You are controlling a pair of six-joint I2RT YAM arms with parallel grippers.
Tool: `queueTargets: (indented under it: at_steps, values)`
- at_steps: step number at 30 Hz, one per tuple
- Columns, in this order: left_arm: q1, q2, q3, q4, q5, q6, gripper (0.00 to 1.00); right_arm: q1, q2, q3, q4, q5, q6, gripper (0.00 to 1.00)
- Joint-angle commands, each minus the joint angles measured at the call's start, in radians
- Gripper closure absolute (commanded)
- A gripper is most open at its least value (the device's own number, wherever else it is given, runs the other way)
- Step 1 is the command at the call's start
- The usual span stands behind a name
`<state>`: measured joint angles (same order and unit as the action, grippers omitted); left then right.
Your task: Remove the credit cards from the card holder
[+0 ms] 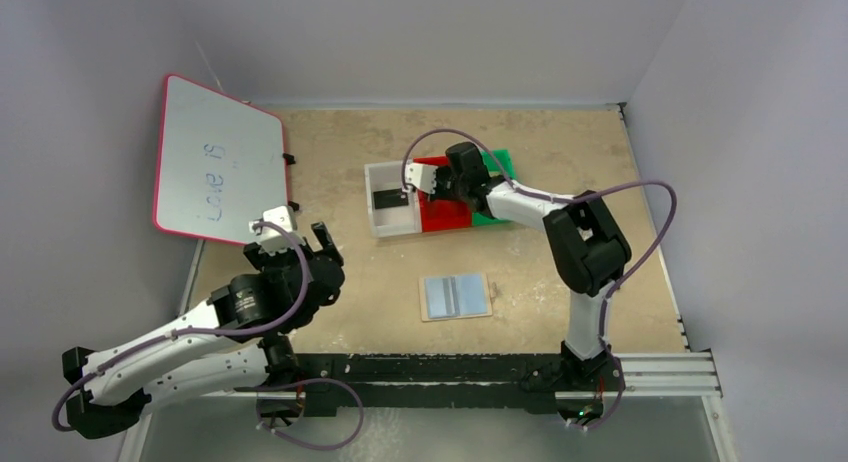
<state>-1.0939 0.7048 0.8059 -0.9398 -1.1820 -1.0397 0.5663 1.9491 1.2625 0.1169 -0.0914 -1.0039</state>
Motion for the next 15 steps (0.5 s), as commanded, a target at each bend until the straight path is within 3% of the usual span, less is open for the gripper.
queueTargets:
  at_steps: [1, 6, 11, 15]
  values:
    - [-0.001, 0.008, 0.040, -0.011, -0.029, -0.020, 0.09, -0.004, -0.094, 0.043, 0.041, -0.035, 0.241, 0.78]
    - [-0.001, -0.002, 0.042, -0.017, -0.046, -0.023, 0.09, -0.005, -0.134, 0.005, 0.112, -0.047, 0.605, 0.97]
    - [-0.001, -0.018, 0.044, -0.025, -0.066, -0.031, 0.09, -0.004, -0.055, 0.113, -0.100, 0.051, 0.956, 1.00]
    - [-0.001, -0.030, 0.045, -0.041, -0.083, -0.044, 0.09, 0.000, -0.099, 0.004, 0.004, 0.080, 1.033, 1.00]
